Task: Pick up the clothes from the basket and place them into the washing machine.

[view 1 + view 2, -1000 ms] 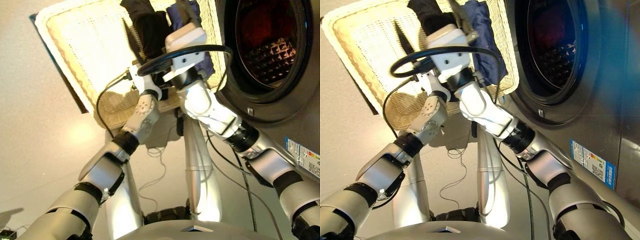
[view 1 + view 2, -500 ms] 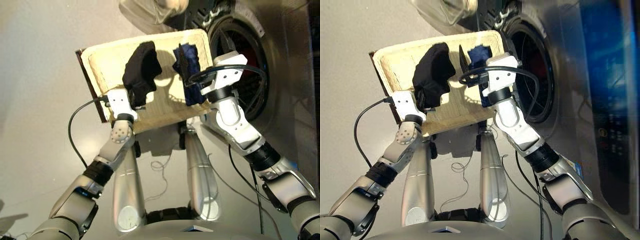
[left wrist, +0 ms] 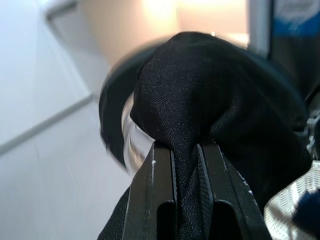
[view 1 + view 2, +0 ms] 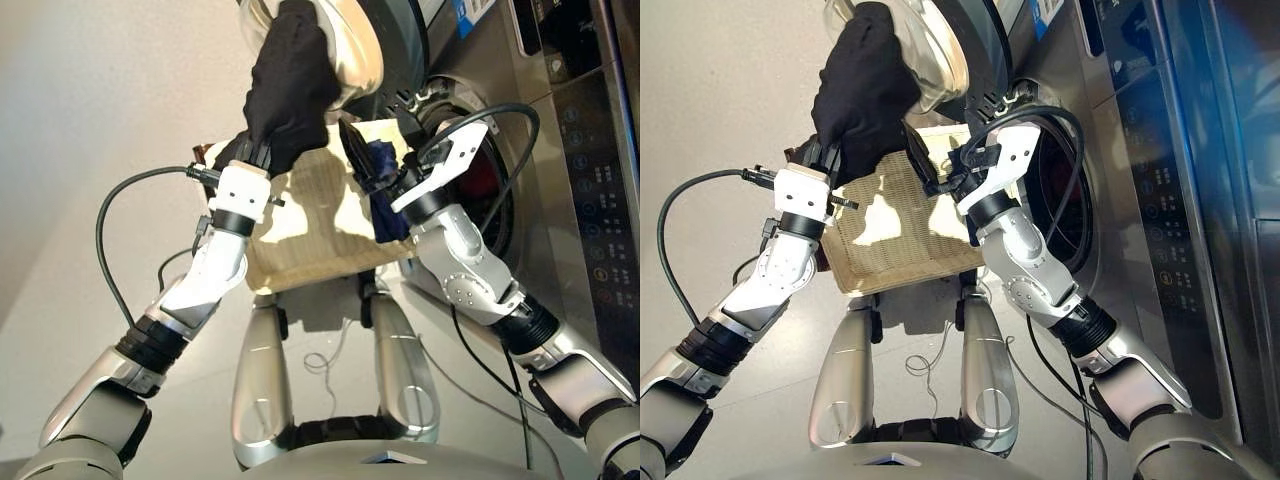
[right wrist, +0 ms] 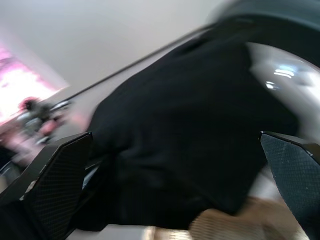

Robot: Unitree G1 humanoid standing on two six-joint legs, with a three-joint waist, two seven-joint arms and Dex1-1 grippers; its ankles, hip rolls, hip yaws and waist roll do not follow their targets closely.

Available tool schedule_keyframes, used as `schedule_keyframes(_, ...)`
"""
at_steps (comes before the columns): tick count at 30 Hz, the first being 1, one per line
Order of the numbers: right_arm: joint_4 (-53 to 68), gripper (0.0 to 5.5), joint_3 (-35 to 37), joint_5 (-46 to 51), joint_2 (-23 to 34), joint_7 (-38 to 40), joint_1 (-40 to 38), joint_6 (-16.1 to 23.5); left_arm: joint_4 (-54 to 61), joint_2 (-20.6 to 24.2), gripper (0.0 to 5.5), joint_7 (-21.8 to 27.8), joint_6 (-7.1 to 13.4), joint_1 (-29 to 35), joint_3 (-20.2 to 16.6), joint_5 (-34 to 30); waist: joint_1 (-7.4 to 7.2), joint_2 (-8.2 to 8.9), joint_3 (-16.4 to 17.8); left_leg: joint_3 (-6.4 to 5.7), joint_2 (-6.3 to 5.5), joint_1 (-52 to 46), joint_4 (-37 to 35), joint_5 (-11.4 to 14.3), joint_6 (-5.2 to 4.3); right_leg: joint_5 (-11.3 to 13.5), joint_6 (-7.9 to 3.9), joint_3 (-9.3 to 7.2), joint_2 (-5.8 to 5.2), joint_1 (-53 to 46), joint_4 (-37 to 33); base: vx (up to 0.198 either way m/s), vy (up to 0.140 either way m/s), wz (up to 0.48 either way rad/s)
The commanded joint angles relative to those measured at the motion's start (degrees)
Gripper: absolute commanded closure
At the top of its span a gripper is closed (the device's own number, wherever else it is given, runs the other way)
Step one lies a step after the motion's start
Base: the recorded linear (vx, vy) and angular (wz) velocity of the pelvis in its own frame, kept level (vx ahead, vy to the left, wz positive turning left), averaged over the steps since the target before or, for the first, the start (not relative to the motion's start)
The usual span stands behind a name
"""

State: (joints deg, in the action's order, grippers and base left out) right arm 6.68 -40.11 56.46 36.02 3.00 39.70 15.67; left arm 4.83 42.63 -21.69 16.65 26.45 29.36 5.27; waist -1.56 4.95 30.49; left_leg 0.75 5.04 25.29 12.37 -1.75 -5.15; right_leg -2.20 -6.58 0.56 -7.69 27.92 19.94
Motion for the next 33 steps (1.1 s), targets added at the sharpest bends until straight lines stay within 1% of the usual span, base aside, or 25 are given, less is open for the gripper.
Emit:
schedule_keyframes(1,3.93,0.0,2.12,3.42,0.77,-0.85,3.84,2.05,10.25,1.54,5.5,-0.64,6.46,2.76,1.47,-3.58,0.26,-0.51,-2.75,3.49,-3.11,-4.15,-0.67,1.47,1.42,5.08,-1.13,-0.15,-0.39,-1.68,-3.49,0.0,0.0,0.0)
schedule_keyframes(3,3.1,0.0,0.92,6.55,0.11,-1.79,4.54,1.36,9.94,1.66,5.5,-0.81,6.24,3.89,2.58,-3.82,0.51,-0.6,-3.04,3.44,-3.13,-4.32,-0.55,1.56,1.42,5.09,-1.23,-0.13,-0.56,-2.01,-3.72,0.0,0.0,0.0)
schedule_keyframes(6,4.14,0.0,-0.61,9.28,0.86,-4.2,6.74,1.07,9.8,2.05,5.5,-0.21,6.65,4.63,3.36,-3.49,0.8,-0.63,-3.4,3.48,-3.2,-4.42,-0.3,1.64,1.46,5.07,-1.28,-0.04,-0.84,-2.27,-3.78,0.0,0.0,0.0)
schedule_keyframes(9,5.74,0.0,-3.52,11.3,3.08,-7.4,10.85,0.02,9.43,3.05,5.5,0.5,6.81,4.88,4.64,-4.27,1.07,-0.4,-3.68,3.52,-3.17,-4.33,0.11,1.81,1.45,4.94,-1.25,0.09,-0.91,-2.34,-3.63,0.0,0.0,0.0)
schedule_keyframes(12,6.99,0.0,-4.25,12.34,4.61,-8.96,12.94,0.51,9.62,3.65,5.5,0.8,6.86,4.17,4.73,-4.64,1.22,-0.43,-3.63,3.65,-3.27,-4.18,0.47,1.9,1.53,5.1,-1.24,0.25,-0.91,-2.2,-3.63,0.0,0.0,0.0)
schedule_keyframes(15,7.41,0.0,-4.25,13.01,4.91,-9.11,13.9,1.01,9.83,4.01,5.5,0.98,6.81,4.09,5.13,-5.13,1.24,-0.44,-3.64,3.77,-3.21,-4.11,0.84,2.01,1.51,5.02,-1.27,0.33,-1.08,-2.35,-3.76,0.0,0.0,0.0)
schedule_keyframes(21,8.0,0.0,-4.68,13.25,4.46,-9.39,15.61,1.32,9.75,3.7,5.5,1.52,6.52,4.69,5.9,-5.6,1.29,-0.66,-3.4,3.66,-3.11,-3.71,1.46,2.05,1.48,4.8,-1.13,0.53,-1.1,-2.2,-3.49,0.0,0.0,0.0)
schedule_keyframes(27,8.18,0.0,-4.49,13.32,4.29,-9.16,15.84,1.95,9.37,3.39,5.5,1.32,6.31,4.75,6.29,-6.04,1.28,-0.69,-3.14,3.69,-3.16,-3.38,2.06,2.14,1.55,4.81,-1.07,0.73,-1.23,-2.17,-3.54,0.0,0.0,0.0)
schedule_keyframes(28,8.02,2.35,-4.3,13.37,4.27,-8.91,15.77,2.17,9.34,3.38,5.5,1.29,6.23,4.79,6.33,-6.17,1.27,-0.71,-3.1,3.68,-3.17,-3.28,2.16,2.16,1.56,4.85,-1.07,0.73,-1.26,-2.09,-3.51,0.0,0.0,0.0)
schedule_keyframes(29,7.96,3.6,-4.14,13.3,4.14,-8.69,15.67,2.3,9.31,3.35,5.5,1.24,6.17,4.84,6.39,-6.34,1.27,-0.72,-3.08,3.64,-3.19,-3.22,2.22,2.16,1.55,4.85,-1.06,0.74,-1.26,-2.08,-3.5,0.0,0.0,0.0)
schedule_keyframes(30,7.85,5.15,-3.88,13.27,3.9,-8.47,15.42,2.4,9.2,3.23,5.5,1.07,6.14,4.97,6.35,-6.65,1.25,-0.73,-3.02,3.63,-3.23,-3.14,2.34,2.18,1.55,4.86,-1.06,0.71,-1.29,-2.07,-3.49,0.0,0.0,0.0)
schedule_keyframes(31,7.84,5.5,-3.66,13.19,3.86,-8.32,15.15,2.54,9.18,3.15,5.5,0.97,6.1,5.02,6.33,-6.73,1.24,-0.72,-3.01,3.6,-3.26,-3.11,2.37,2.19,1.56,4.86,-1.05,0.73,-1.27,-2.09,-3.51,0.0,0.0,0.0)
schedule_keyframes(33,7.77,5.5,-3.16,12.91,3.55,-8.05,14.5,2.66,9.1,2.74,5.5,0.87,6.01,5.09,6.46,-6.78,1.29,-0.74,-2.85,3.56,-3.34,-2.95,2.66,2.2,1.6,4.89,-1.0,0.73,-1.35,-2.11,-3.45,0.0,0.0,0.0)
